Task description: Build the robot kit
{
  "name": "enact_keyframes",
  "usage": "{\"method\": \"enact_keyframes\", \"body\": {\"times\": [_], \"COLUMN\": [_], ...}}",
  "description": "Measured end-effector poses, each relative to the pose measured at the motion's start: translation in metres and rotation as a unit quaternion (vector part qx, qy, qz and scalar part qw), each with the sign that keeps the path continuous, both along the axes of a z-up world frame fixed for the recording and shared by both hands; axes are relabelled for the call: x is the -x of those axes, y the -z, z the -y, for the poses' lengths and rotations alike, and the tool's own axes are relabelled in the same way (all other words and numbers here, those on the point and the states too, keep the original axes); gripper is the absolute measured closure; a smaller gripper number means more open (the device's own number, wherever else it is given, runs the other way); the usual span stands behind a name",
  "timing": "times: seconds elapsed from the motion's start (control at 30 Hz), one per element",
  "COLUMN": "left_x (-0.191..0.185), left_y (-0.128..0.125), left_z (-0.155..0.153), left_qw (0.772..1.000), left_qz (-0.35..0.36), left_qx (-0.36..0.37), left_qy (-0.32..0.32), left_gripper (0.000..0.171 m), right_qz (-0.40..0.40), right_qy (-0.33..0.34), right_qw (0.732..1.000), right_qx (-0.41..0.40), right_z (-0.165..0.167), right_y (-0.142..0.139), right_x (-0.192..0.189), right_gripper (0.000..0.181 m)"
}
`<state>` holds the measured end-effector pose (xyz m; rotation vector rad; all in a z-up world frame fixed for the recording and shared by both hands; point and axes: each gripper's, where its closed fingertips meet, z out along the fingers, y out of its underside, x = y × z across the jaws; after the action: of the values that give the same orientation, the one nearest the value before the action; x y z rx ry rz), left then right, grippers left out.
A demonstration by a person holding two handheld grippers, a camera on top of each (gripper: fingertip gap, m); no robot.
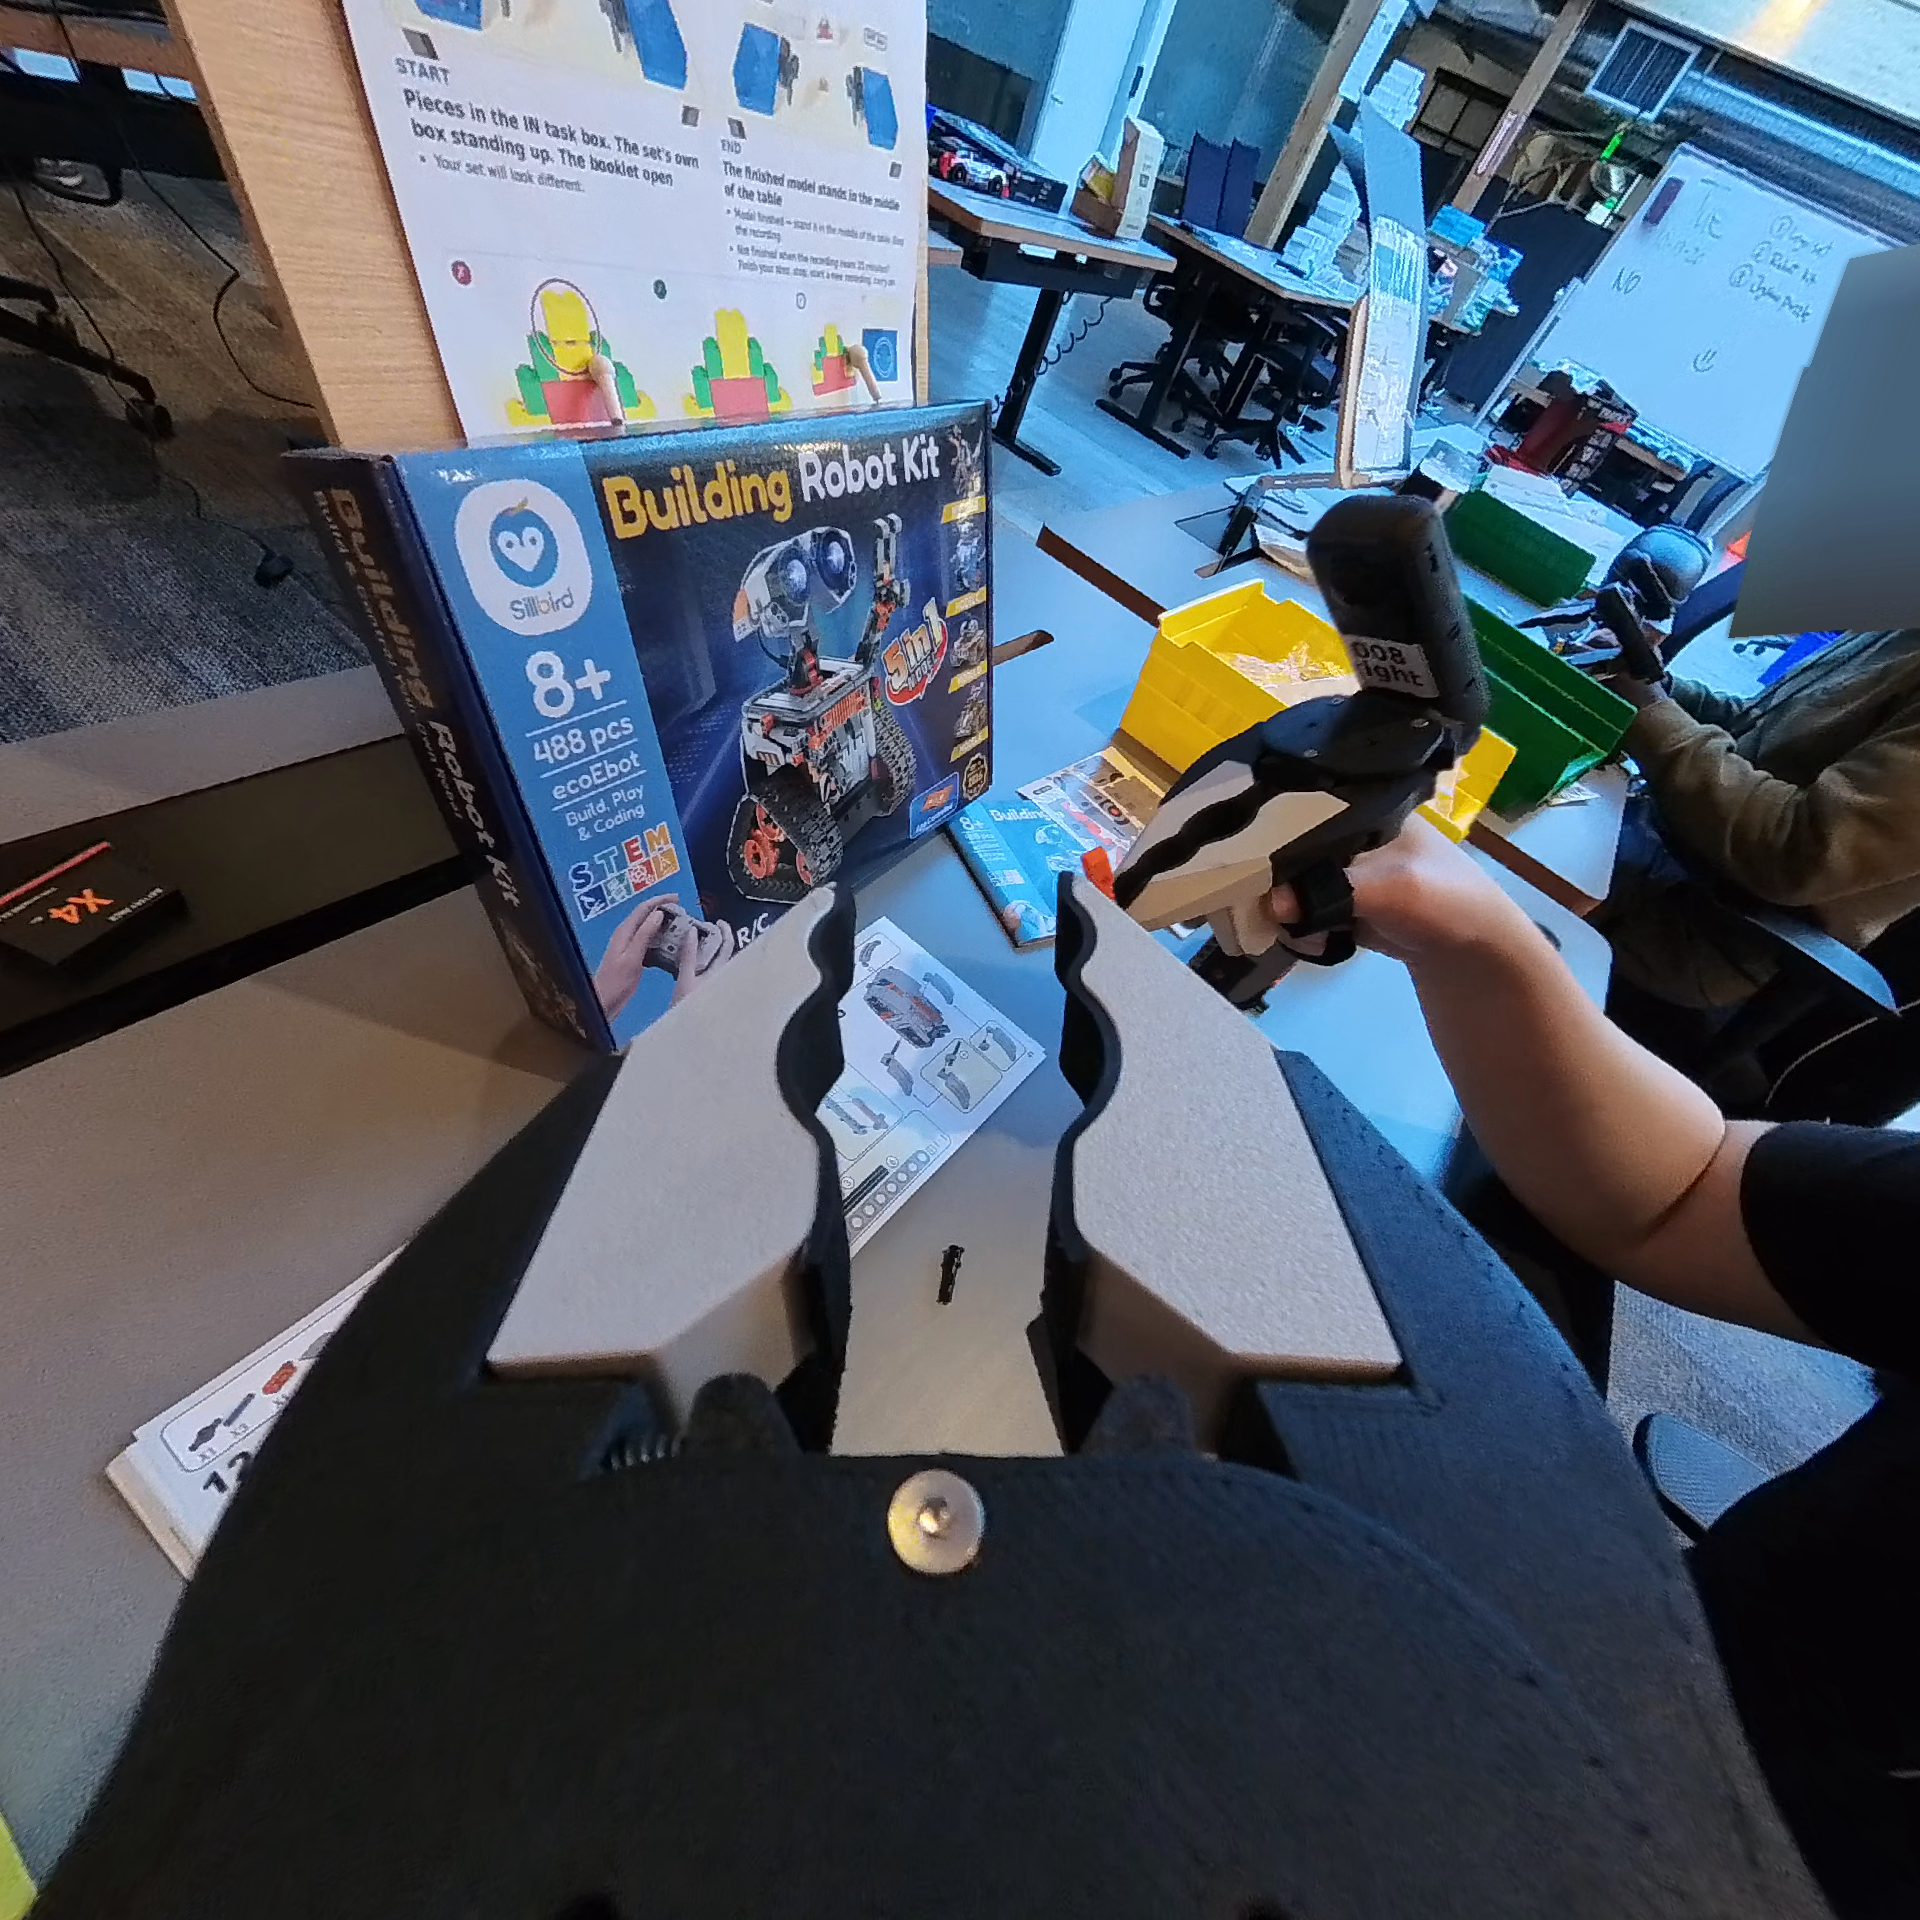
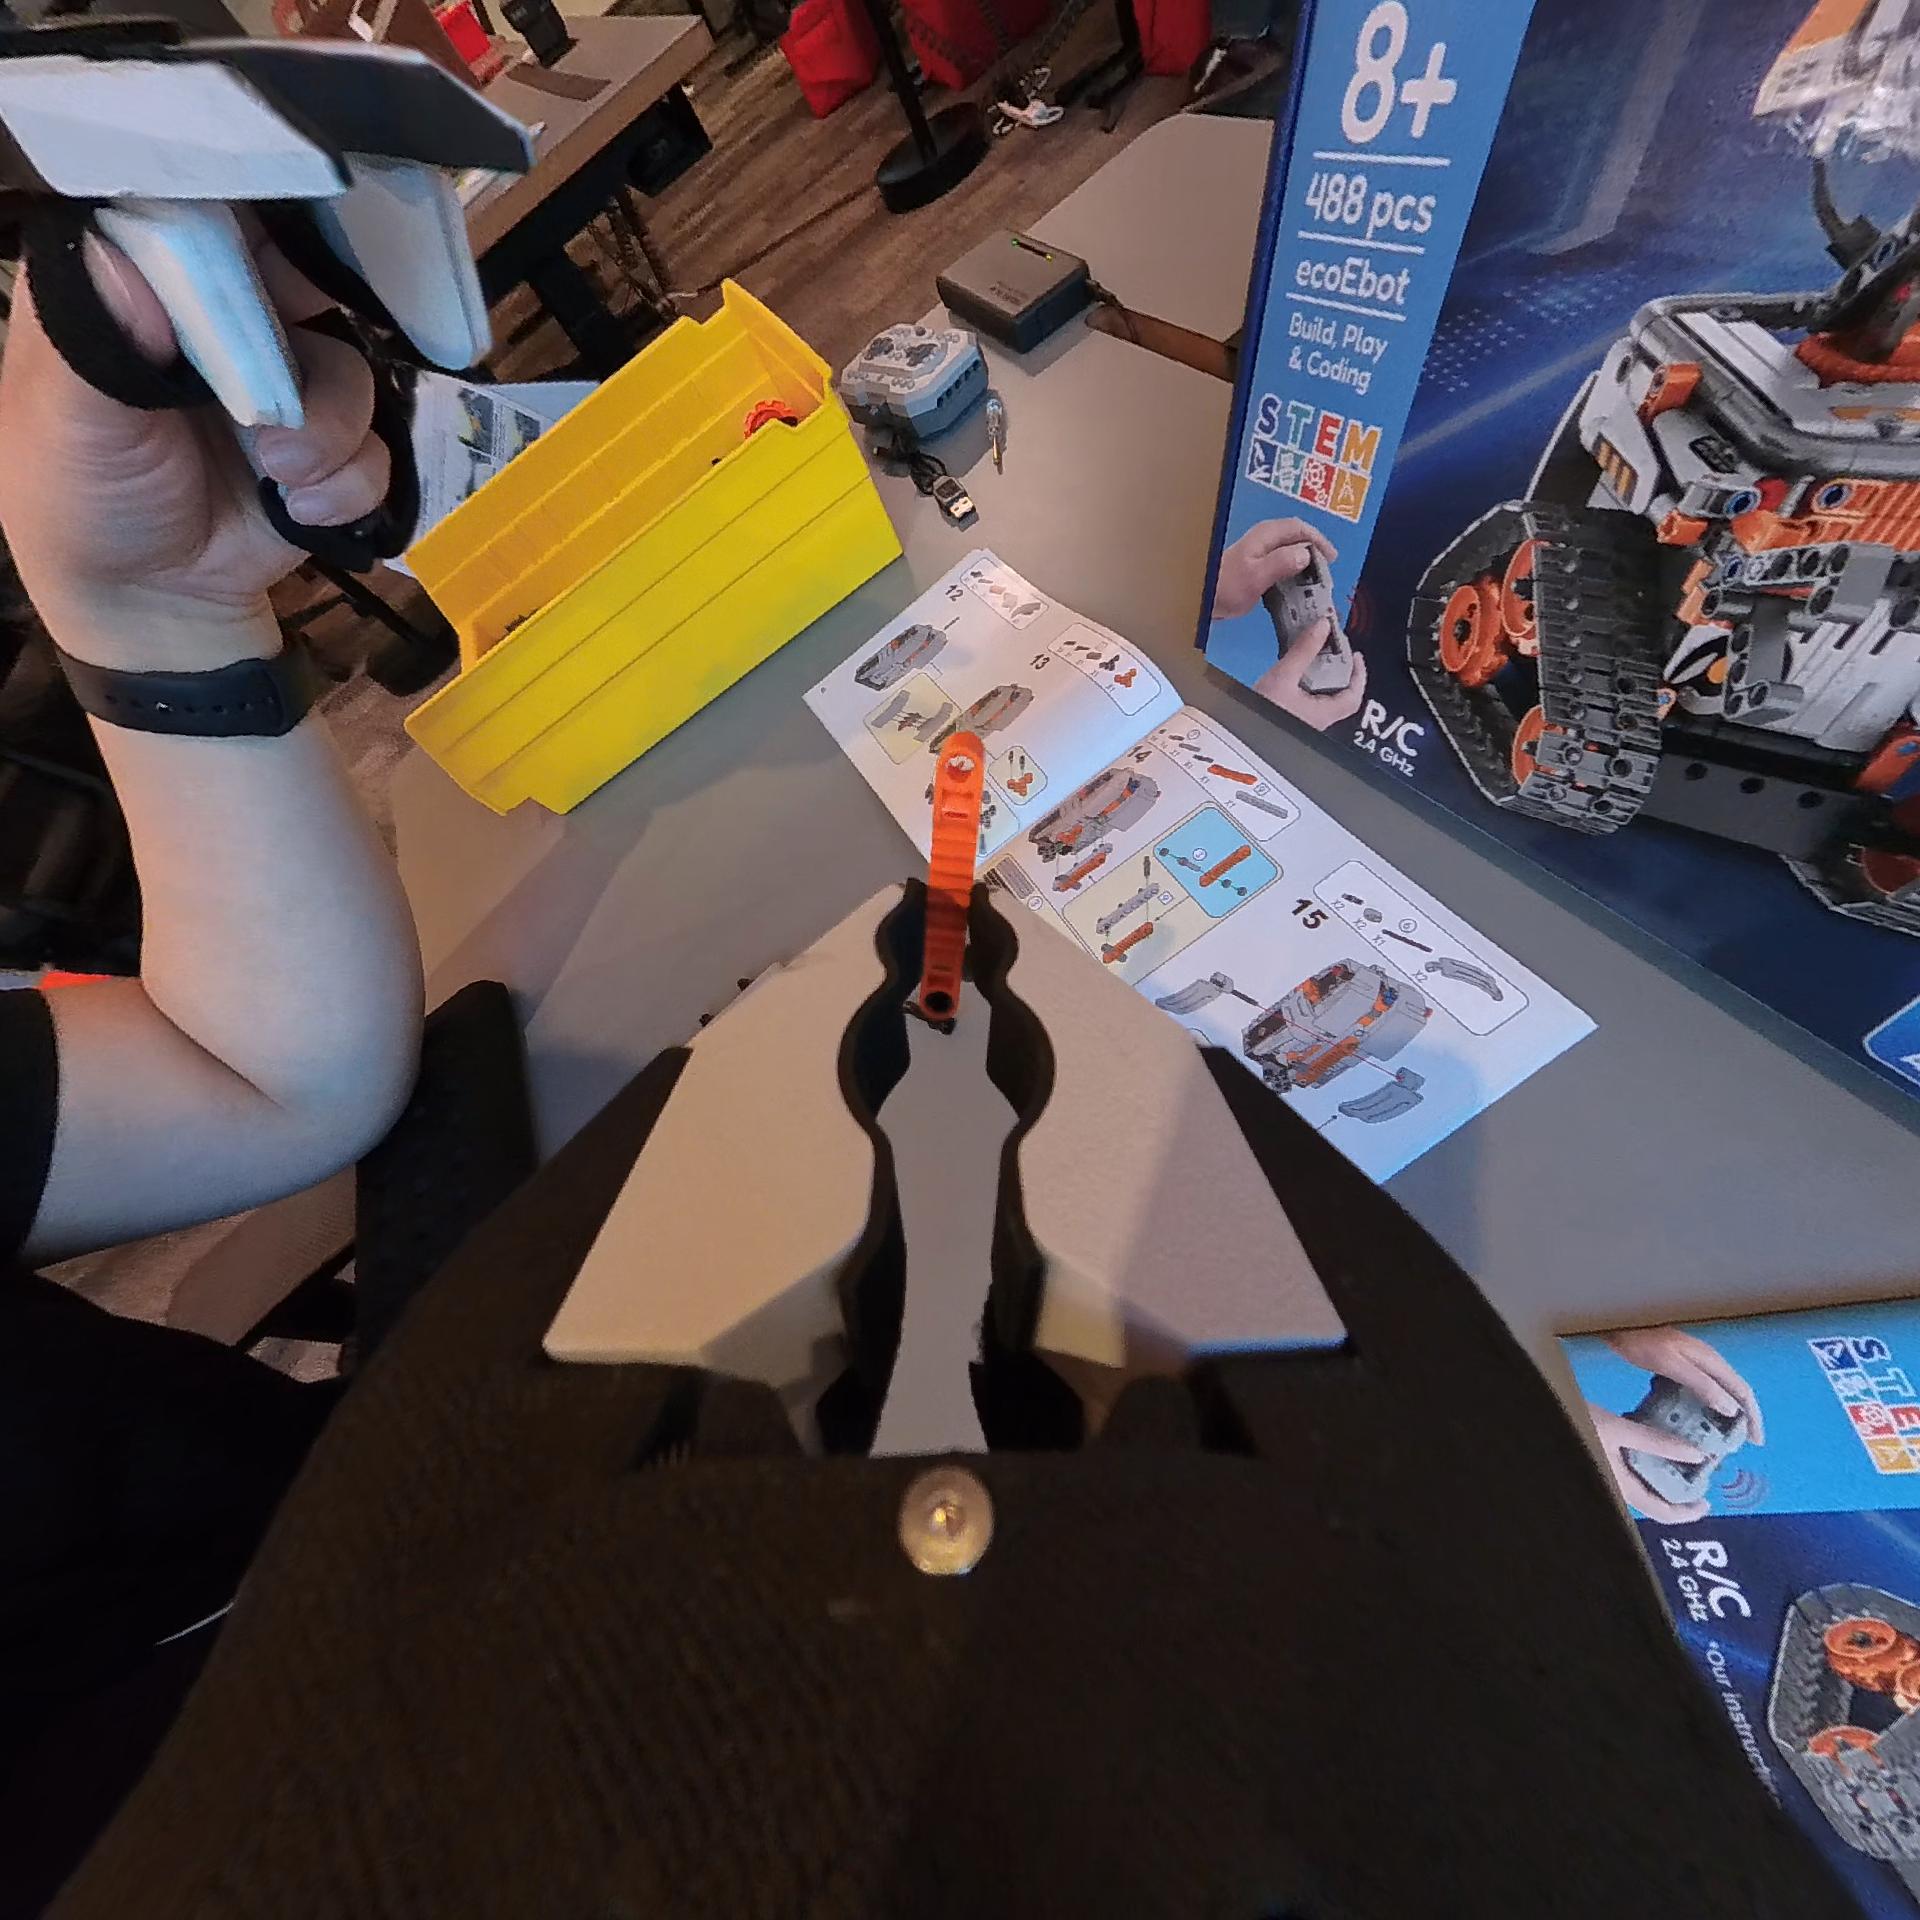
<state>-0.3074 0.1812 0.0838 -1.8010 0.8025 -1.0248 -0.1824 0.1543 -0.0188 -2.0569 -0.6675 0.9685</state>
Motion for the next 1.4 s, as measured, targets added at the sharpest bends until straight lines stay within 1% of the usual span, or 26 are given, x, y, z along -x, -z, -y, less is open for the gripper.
{"method": "enact_keyframes", "body": {"times": [0.23,0.3,0.4,0.43,0.47,0.53,0.6,0.67,0.73,0.77,0.83,0.93,1.03,1.13,1.23,1.27,1.37,1.4], "left_x": [-0.002,-0.007,-0.015,-0.018,-0.023,-0.034,-0.045,-0.054,-0.060,-0.063,-0.068,-0.069,-0.068,-0.066,-0.064,-0.064,-0.066,-0.066], "left_y": [0.009,0.005,-0.008,-0.010,-0.007,0.006,0.015,0.018,0.015,0.011,0.008,0.018,0.014,0.020,0.010,0.010,0.015,0.015], "left_z": [-0.005,0.003,0.020,0.026,0.035,0.053,0.059,0.063,0.064,0.071,0.088,0.104,0.125,0.134,0.145,0.146,0.150,0.151], "left_qw": [1.000,0.999,0.990,0.987,0.985,0.979,0.976,0.976,0.977,0.975,0.972,0.979,0.972,0.972,0.965,0.966,0.972,0.973], "left_qz": [-0.002,0.023,0.082,0.085,0.071,0.021,0.001,0.017,0.056,0.077,0.107,0.099,0.141,0.143,0.180,0.182,0.162,0.163], "left_qx": [0.014,0.031,0.051,0.047,0.035,0.000,-0.007,0.031,0.066,0.075,0.079,0.067,0.073,0.086,0.082,0.081,0.065,0.063], "left_qy": [0.005,0.037,0.102,0.125,0.153,0.205,0.217,0.216,0.193,0.194,0.195,0.165,0.174,0.166,0.171,0.166,0.157,0.154], "left_gripper": [0.137,0.140,0.143,0.143,0.143,0.145,0.147,0.150,0.151,0.151,0.152,0.150,0.155,0.157,0.158,0.159,0.171,0.171], "right_qz": [-0.006,-0.011,-0.026,-0.035,-0.049,-0.089,-0.143,-0.203,-0.254,-0.266,-0.276,-0.294,-0.297,-0.299,-0.285,-0.287,-0.289,-0.288], "right_qy": [-0.001,-0.002,-0.009,-0.015,-0.025,-0.056,-0.102,-0.128,-0.150,-0.161,-0.176,-0.195,-0.213,-0.229,-0.242,-0.246,-0.257,-0.261], "right_qw": [1.000,1.000,1.000,0.999,0.998,0.994,0.984,0.971,0.955,0.950,0.945,0.935,0.931,0.926,0.927,0.926,0.922,0.921], "right_qx": [0.012,0.012,0.013,0.012,0.012,0.007,-0.003,0.008,0.015,0.016,0.012,0.014,0.015,0.013,0.013,0.013,0.021,0.022], "right_z": [-0.003,-0.004,-0.001,0.001,0.004,0.014,0.027,0.036,0.044,0.049,0.056,0.068,0.080,0.090,0.099,0.101,0.106,0.107], "right_y": [0.008,0.007,0.002,-0.001,-0.007,-0.023,-0.042,-0.059,-0.075,-0.080,-0.088,-0.098,-0.102,-0.108,-0.107,-0.108,-0.108,-0.108], "right_x": [0.000,0.000,0.004,0.006,0.010,0.019,0.028,0.032,0.034,0.036,0.042,0.051,0.060,0.065,0.069,0.071,0.075,0.076], "right_gripper": [0.175,0.176,0.176,0.175,0.176,0.175,0.176,0.176,0.176,0.176,0.176,0.176,0.176,0.176,0.176,0.176,0.177,0.177]}}
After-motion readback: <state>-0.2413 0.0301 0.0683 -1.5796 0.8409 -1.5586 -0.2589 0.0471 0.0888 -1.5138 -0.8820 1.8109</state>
